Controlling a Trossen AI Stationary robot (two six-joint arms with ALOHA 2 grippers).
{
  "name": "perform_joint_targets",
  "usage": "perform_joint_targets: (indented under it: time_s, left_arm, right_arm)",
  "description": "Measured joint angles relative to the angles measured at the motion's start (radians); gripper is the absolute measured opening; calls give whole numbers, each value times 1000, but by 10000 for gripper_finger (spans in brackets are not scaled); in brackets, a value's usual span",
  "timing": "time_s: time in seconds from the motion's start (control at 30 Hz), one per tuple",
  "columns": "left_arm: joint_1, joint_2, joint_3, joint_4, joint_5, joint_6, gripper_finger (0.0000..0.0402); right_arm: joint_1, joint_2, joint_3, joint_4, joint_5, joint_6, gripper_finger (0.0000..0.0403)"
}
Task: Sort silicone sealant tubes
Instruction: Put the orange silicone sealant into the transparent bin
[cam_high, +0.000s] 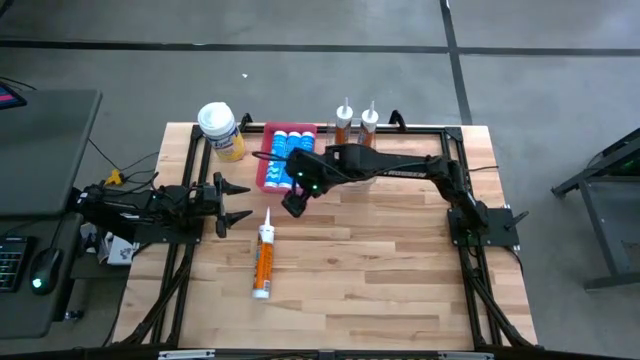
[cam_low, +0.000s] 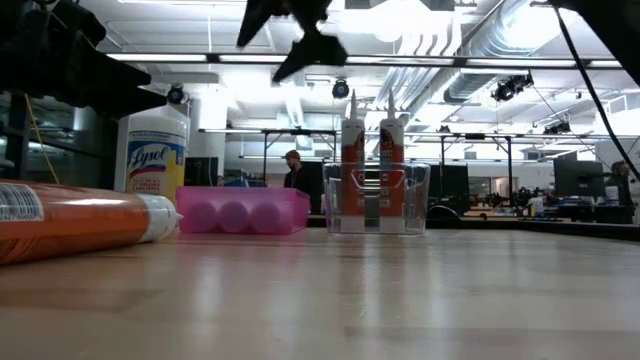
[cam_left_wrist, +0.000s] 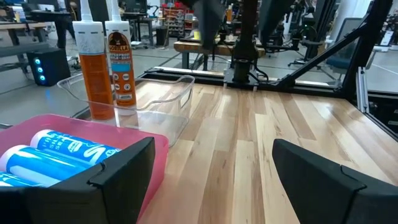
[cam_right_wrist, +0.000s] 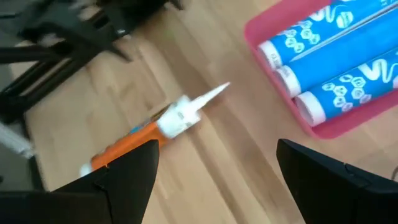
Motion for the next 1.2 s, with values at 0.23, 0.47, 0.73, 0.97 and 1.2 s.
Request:
perform_joint_targets:
  time_s: [0.23,0.47,0.73,0.97,1.2]
  left_arm:
    - [0,0,0,0,1,0,319]
    - [0,0,0,0,0,0,319]
    - [0,0,0,0,0,0,319]
    - [0,0,0,0,0,0,319]
    - [0,0,0,0,0,0,319]
  right_arm:
    - [44,-81,-1,-162,4,8,321]
    - [100,-211,-45,-178,134,20,321]
    - [130,-534,-702,461,138,80,321]
    - [125,-810,-1236,927,176,110,321]
    - [113,-1028,-1562,1157,201,51,321]
